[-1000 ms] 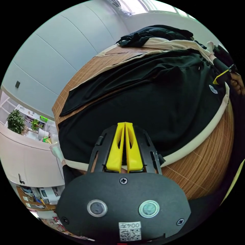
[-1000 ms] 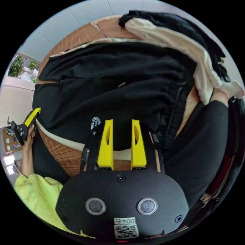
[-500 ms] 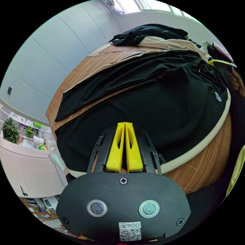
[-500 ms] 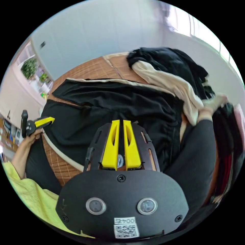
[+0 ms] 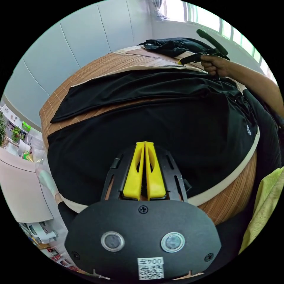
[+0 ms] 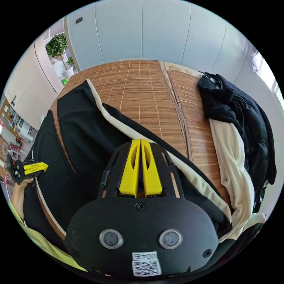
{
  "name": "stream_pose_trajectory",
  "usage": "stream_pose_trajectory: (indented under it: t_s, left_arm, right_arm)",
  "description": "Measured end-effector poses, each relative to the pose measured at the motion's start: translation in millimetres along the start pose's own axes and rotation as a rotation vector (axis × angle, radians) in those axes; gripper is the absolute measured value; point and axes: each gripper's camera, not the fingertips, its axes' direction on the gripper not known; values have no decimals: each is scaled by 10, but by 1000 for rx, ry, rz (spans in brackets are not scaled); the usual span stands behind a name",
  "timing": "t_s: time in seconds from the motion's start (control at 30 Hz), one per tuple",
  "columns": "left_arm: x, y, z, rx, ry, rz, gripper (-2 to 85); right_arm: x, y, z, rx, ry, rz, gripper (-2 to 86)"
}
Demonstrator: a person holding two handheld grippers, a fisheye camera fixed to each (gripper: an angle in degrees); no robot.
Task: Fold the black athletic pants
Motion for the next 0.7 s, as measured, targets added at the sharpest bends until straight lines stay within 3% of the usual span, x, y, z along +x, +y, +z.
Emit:
stream_pose_trajectory:
  t_s: [0.13,0.4,0.7]
  left_arm:
    - [-66,64,25,11,3,13,7]
    - [-102,299,-3,42,-32,65,7]
    - [-308,530,-365,304,-126,-104,7]
  right_arm:
    - [62,-246,399,-117,45,13,18]
    - [641,-205,56,57,0,292,69]
    - [544,1395,-979,131,-108,225,90]
